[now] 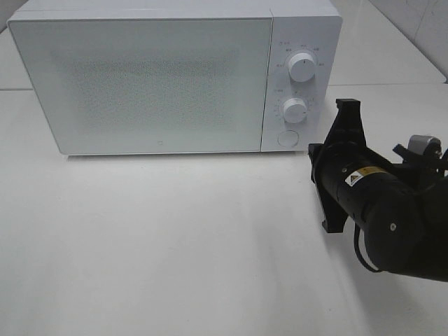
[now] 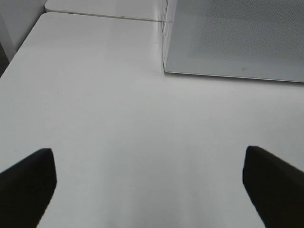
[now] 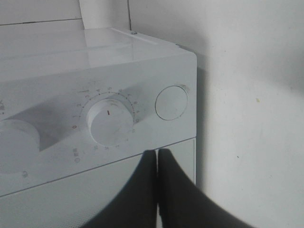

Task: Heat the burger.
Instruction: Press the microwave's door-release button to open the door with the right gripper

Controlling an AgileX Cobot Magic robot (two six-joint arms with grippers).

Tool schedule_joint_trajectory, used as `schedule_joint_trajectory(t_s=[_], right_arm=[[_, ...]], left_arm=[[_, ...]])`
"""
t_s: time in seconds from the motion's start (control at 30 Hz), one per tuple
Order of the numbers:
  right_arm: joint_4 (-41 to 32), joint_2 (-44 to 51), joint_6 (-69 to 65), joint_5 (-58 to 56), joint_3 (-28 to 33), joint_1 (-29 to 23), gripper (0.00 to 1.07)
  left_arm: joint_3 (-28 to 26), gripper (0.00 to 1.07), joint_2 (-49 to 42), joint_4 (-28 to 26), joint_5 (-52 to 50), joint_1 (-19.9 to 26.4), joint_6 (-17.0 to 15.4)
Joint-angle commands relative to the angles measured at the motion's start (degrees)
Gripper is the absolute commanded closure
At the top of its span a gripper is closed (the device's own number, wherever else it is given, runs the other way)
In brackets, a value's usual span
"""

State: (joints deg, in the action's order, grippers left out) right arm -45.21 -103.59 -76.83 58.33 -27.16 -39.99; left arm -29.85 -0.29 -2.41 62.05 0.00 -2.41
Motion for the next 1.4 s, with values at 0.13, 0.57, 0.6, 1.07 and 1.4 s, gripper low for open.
schedule_joint_trajectory(t_s=[0.13,0.57,0.6,1.07,1.4], right_arm=[[0.8,0.06,3.67,-2.64,-2.86,2.46,1.07],[6.02,-8.59,-2.01,-2.58,-8.88,4.64,1.07],[6.02,-8.59,-2.01,-2.58,-8.88,4.64,1.07],[4.53,-15.99,-2.35,-2.12,-15.24,4.76,1.07],[5.16,-16.44,-0.63,-5.84,-18.22,7.91,1.07]], left_arm=[[0.06,0.07,-0.8,-0.52,-0.8,0.06,0.06],[0.06,0.07,-0.8,-0.52,-0.8,0.06,0.06],[0.06,0.07,-0.8,-0.52,-0.8,0.06,0.06],[0.06,0.07,-0.8,-0.52,-0.8,0.06,0.06],[0.06,0.07,-0.8,-0.52,-0.8,0.06,0.06]])
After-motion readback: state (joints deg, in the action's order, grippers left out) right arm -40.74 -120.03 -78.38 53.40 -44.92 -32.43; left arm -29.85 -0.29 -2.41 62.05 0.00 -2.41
